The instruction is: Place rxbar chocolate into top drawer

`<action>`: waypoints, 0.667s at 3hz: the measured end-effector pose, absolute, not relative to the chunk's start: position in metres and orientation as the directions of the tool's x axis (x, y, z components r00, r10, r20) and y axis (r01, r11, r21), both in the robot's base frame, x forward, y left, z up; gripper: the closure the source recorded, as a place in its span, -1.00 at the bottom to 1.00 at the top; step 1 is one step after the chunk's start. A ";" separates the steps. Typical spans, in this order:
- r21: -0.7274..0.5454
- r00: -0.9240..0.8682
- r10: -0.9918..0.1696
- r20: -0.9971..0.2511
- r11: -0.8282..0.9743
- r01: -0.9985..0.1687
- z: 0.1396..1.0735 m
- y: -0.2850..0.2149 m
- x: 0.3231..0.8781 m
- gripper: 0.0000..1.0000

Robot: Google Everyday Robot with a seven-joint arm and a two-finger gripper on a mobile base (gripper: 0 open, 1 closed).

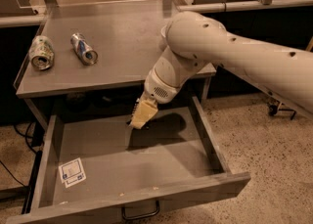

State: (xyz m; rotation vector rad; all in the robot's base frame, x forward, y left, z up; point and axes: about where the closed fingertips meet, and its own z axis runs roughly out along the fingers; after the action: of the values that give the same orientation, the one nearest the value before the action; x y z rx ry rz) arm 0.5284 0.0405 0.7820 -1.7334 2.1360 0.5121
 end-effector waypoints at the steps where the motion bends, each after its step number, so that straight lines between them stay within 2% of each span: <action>1: 0.108 -0.228 -0.840 -0.492 0.200 -0.974 0.767 0.042 0.503 1.00; 2: 0.113 -0.230 -0.841 -0.490 0.201 -0.973 0.765 0.041 0.501 1.00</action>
Offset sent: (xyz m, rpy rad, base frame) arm -0.0218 0.0009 -0.0125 0.0233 0.0344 -0.0111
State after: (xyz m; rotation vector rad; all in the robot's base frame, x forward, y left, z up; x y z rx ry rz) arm 0.5006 0.0410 0.7650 -1.7080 2.1610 0.5794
